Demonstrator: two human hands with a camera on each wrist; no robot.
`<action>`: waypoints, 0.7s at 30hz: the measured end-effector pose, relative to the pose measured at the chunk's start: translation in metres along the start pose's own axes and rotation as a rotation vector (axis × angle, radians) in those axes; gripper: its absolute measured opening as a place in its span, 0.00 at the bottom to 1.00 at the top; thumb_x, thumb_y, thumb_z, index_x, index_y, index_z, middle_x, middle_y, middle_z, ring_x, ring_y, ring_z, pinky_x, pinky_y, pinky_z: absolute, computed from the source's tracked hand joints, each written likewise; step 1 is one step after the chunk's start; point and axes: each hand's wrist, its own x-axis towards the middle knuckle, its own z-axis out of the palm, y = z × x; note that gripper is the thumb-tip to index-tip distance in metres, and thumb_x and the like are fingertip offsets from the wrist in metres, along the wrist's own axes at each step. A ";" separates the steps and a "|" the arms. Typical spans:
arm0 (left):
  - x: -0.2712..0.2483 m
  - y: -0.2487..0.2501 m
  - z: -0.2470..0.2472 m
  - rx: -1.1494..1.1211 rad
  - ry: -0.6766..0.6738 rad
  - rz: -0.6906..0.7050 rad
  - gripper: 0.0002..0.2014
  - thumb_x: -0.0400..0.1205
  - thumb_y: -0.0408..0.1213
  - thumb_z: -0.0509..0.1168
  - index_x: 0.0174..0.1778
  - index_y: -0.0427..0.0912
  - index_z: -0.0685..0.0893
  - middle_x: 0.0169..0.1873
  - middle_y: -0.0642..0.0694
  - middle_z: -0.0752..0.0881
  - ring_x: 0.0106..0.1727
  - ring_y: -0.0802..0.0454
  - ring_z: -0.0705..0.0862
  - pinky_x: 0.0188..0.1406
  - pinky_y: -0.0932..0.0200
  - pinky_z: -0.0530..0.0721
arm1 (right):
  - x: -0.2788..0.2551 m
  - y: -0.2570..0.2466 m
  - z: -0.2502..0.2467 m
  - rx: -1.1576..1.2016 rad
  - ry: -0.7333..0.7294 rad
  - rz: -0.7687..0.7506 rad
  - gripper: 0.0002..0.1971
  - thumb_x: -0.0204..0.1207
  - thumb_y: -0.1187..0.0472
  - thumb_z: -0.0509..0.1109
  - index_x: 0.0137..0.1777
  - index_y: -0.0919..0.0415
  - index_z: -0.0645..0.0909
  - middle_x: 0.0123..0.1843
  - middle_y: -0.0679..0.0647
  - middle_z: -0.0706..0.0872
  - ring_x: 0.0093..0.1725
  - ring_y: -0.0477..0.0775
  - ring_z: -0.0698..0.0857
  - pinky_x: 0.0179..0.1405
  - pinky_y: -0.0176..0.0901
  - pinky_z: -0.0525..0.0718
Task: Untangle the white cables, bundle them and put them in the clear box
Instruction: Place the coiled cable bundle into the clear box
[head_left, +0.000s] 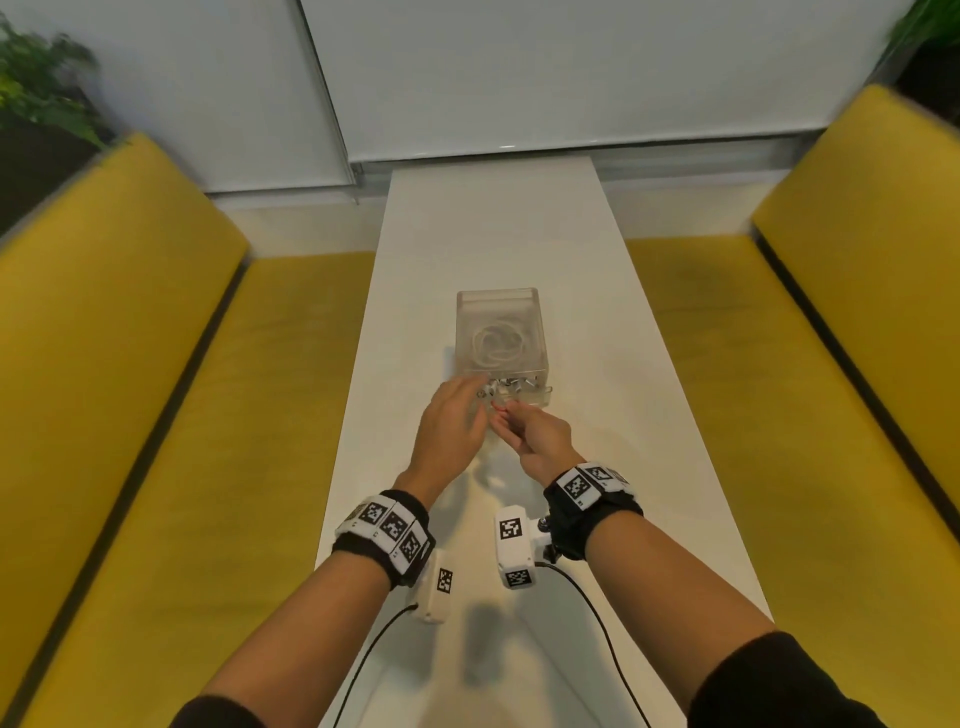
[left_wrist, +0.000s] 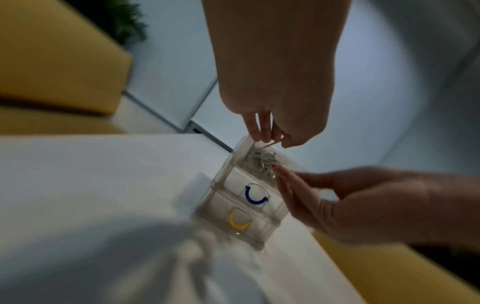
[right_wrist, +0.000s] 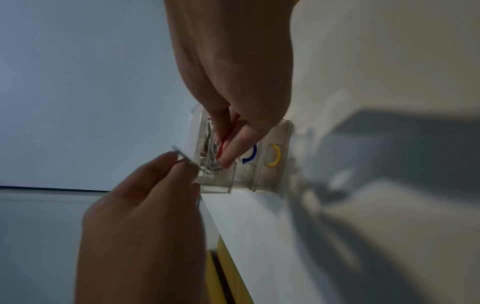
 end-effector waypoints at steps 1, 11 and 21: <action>-0.001 0.001 0.002 0.094 -0.042 0.038 0.20 0.81 0.30 0.64 0.70 0.38 0.82 0.64 0.42 0.86 0.65 0.43 0.80 0.64 0.44 0.81 | 0.000 0.000 0.000 0.001 0.002 0.008 0.09 0.79 0.76 0.69 0.57 0.79 0.82 0.45 0.68 0.88 0.41 0.59 0.90 0.32 0.43 0.91; 0.016 0.011 0.003 0.558 -0.290 0.124 0.23 0.78 0.33 0.62 0.70 0.44 0.80 0.63 0.46 0.86 0.65 0.42 0.77 0.58 0.48 0.71 | 0.001 -0.001 0.006 0.022 0.033 0.017 0.04 0.78 0.74 0.72 0.50 0.74 0.85 0.45 0.68 0.90 0.43 0.59 0.90 0.39 0.45 0.93; -0.079 -0.009 -0.066 -0.111 -0.215 -0.260 0.12 0.84 0.37 0.64 0.50 0.60 0.89 0.42 0.58 0.91 0.43 0.58 0.86 0.44 0.63 0.82 | 0.011 0.001 0.010 0.039 0.033 0.035 0.10 0.80 0.72 0.71 0.58 0.77 0.82 0.49 0.67 0.90 0.44 0.59 0.91 0.38 0.45 0.93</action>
